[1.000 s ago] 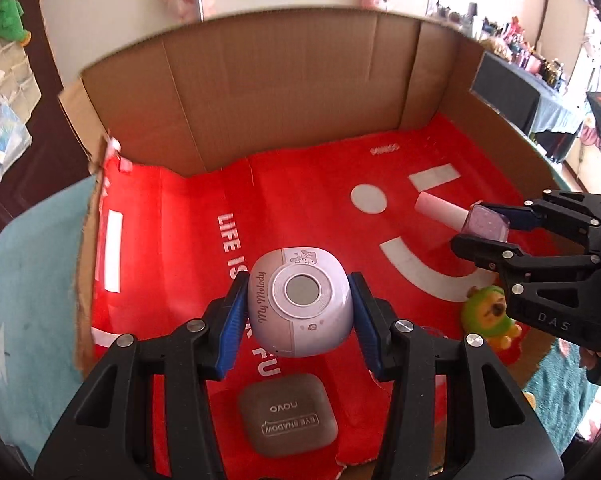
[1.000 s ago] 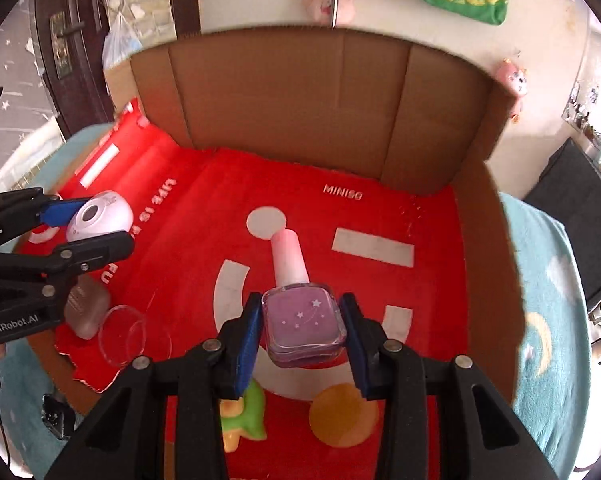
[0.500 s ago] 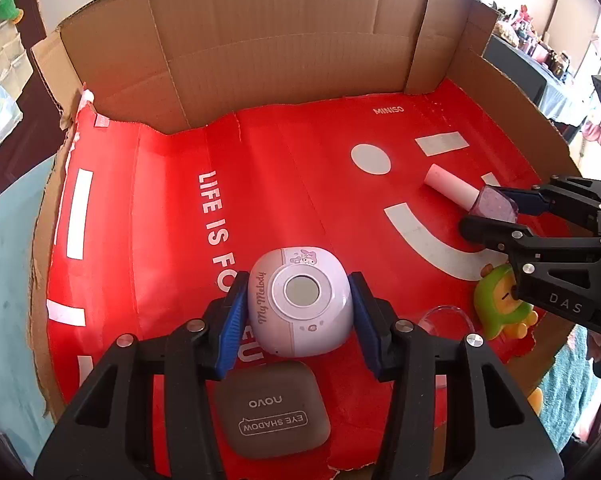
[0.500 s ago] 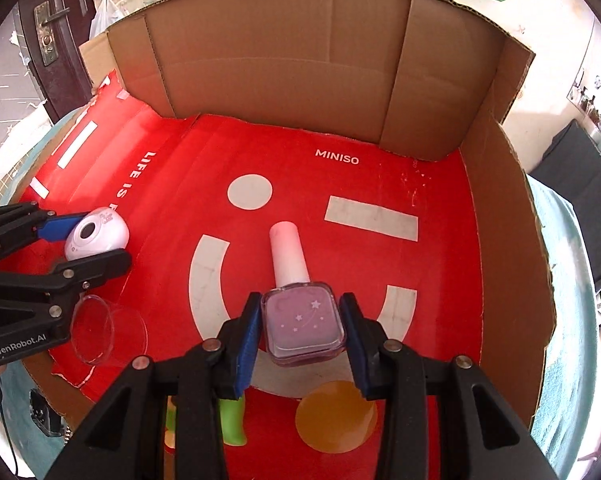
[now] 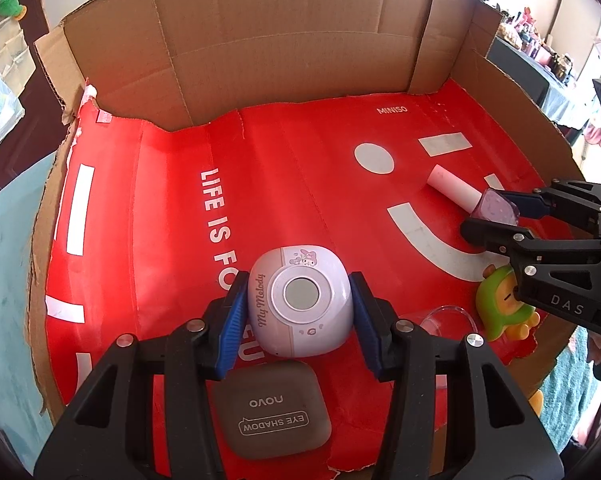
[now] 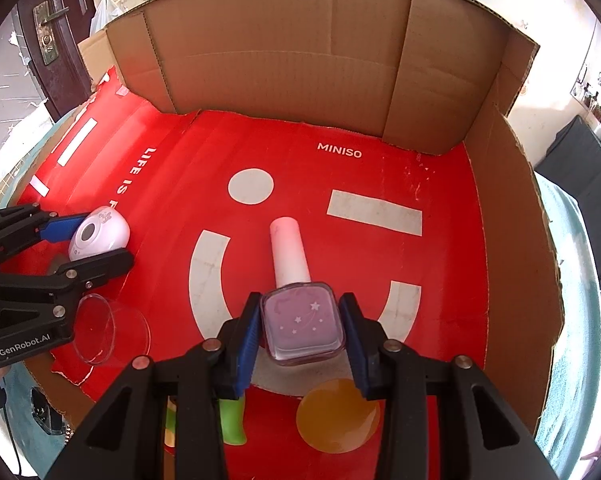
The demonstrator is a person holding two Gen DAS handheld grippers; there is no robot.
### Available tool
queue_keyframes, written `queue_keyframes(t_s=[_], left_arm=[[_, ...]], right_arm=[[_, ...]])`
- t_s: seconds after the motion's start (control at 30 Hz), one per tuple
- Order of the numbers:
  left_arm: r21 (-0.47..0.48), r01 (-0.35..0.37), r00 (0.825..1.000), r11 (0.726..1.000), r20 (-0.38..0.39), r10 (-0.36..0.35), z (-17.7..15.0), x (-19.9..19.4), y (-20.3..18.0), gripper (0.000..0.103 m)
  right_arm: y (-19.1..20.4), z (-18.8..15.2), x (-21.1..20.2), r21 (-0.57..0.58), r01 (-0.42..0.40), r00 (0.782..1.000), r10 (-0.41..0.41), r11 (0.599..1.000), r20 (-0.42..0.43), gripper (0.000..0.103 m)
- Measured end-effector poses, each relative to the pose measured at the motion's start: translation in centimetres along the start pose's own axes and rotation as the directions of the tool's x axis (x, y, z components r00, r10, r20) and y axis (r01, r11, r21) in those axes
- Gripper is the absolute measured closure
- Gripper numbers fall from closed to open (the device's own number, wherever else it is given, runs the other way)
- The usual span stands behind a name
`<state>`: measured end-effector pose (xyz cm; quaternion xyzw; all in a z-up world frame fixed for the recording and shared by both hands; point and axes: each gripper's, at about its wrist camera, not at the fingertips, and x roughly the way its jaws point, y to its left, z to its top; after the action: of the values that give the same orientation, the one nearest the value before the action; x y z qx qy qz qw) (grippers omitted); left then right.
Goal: Organize rigid objects
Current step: 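Lower and open both tools to release the device and polish in the box, then withdraw both tools from the box back over the table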
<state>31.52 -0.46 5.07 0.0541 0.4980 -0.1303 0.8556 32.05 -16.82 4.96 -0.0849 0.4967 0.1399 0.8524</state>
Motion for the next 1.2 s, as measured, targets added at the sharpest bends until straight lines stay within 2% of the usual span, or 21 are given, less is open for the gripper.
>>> queue_keyframes(t_s=[0.37,0.5,0.7,0.8,0.93,1.03,1.2], left_arm=[[-0.017,0.007,1.000,1.000,-0.005,-0.007,0.0,-0.1,0.7,0.055],[-0.026,0.015,1.000,1.000,-0.002,-0.015,-0.1,-0.3,0.9,0.048],[-0.029,0.013,1.000,0.999,0.009,-0.012,-0.2,-0.8,0.9,0.047],[-0.035,0.014,1.000,0.999,0.023,-0.014,-0.3,-1.4,1.0,0.047],[-0.041,0.010,0.999,0.999,0.051,-0.008,-0.5,-2.5,1.0,0.040],[-0.041,0.013,0.997,0.999,0.080,-0.010,-0.8,-3.6,0.9,0.039],[-0.041,0.010,0.992,0.999,0.126,-0.005,-1.4,-5.9,0.6,0.035]], right_arm=[[0.1,0.0,0.1,0.003,-0.005,1.000,0.005,1.000,0.001,0.062],[0.0,0.0,0.1,0.004,-0.005,1.000,0.005,1.000,-0.001,0.061],[0.1,0.2,0.2,0.006,-0.008,1.000,0.008,1.000,-0.002,0.061],[0.1,0.1,0.2,0.008,-0.008,1.000,0.008,1.000,-0.002,0.061],[0.0,0.0,-0.1,0.021,-0.016,1.000,0.016,1.000,0.003,0.061],[-0.1,-0.1,-0.9,0.030,-0.023,0.999,0.022,0.999,0.025,0.061],[-0.2,-0.2,-3.2,0.044,-0.034,0.996,0.031,0.998,0.078,0.053]])
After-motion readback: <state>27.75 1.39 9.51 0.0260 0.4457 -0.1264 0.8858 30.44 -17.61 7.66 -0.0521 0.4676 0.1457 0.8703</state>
